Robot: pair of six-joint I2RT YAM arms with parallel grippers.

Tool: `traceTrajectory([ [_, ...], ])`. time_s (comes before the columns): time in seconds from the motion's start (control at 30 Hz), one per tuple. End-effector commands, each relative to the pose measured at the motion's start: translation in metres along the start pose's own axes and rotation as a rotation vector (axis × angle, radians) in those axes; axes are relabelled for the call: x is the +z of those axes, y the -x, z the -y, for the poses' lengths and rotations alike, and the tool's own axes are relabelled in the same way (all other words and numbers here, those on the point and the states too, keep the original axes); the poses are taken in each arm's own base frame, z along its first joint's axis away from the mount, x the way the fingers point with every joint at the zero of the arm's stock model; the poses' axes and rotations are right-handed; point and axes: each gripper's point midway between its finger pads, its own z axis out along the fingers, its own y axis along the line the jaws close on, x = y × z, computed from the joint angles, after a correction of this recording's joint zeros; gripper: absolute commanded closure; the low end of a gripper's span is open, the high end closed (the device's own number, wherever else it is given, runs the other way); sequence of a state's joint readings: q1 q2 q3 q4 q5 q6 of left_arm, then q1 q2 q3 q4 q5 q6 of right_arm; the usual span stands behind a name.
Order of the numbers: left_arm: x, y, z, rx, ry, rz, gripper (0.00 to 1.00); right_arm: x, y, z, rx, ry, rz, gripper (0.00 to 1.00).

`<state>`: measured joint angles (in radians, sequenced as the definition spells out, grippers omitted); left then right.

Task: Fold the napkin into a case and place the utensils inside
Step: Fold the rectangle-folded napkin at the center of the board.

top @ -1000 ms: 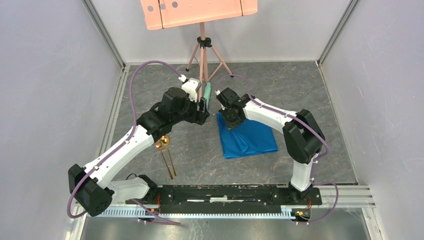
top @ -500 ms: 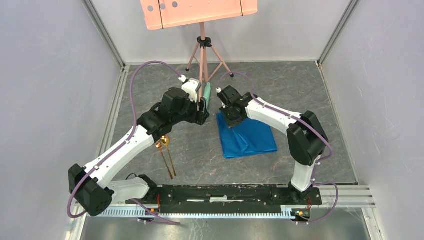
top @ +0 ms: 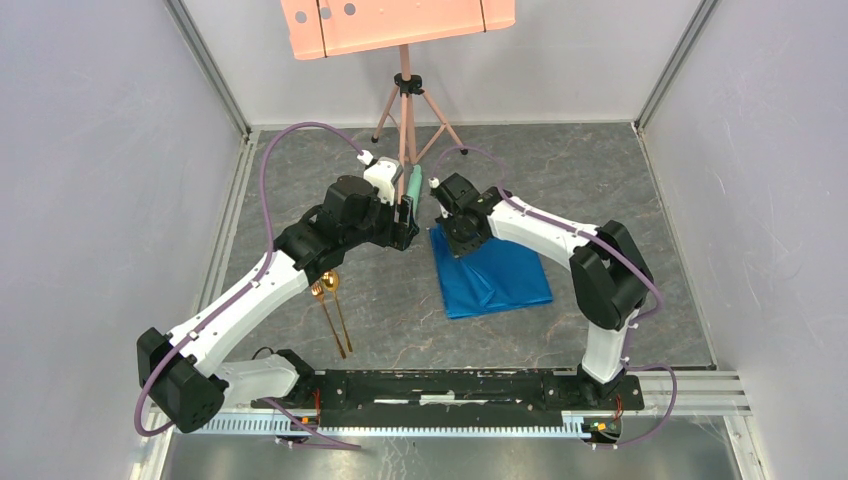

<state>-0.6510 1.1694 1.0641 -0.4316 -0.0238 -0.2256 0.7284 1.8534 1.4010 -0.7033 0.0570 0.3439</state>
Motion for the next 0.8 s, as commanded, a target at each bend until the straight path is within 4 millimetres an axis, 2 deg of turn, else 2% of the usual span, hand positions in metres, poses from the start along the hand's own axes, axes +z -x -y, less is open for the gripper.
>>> traceTrajectory([
  [0.0,-0.005,0.016,0.002,0.029,-0.019,0.064,0.25,0.003,0.013,-0.014,-0.008,0.042,0.032,0.99],
  [0.3,-0.004,0.015,0.001,0.031,-0.013,0.063,0.25,0.017,0.008,-0.027,-0.025,0.103,0.004,0.98],
  [0.43,-0.004,0.016,-0.001,0.031,-0.006,0.066,0.25,0.01,0.016,-0.041,-0.034,0.189,0.04,0.75],
  [0.53,-0.005,0.016,-0.003,0.032,0.003,0.068,0.25,-0.015,0.028,-0.046,-0.029,0.284,0.13,0.56],
  [0.6,-0.005,0.016,-0.004,0.033,0.012,0.073,0.25,-0.035,0.029,-0.046,-0.029,0.36,0.195,0.47],
  [0.67,-0.005,0.016,-0.005,0.033,0.013,0.081,0.25,-0.049,0.024,-0.037,-0.021,0.409,0.261,0.39],
  [0.77,0.002,0.011,0.001,0.017,-0.02,0.057,0.25,-0.045,0.005,-0.016,0.042,0.461,0.301,0.34],
])
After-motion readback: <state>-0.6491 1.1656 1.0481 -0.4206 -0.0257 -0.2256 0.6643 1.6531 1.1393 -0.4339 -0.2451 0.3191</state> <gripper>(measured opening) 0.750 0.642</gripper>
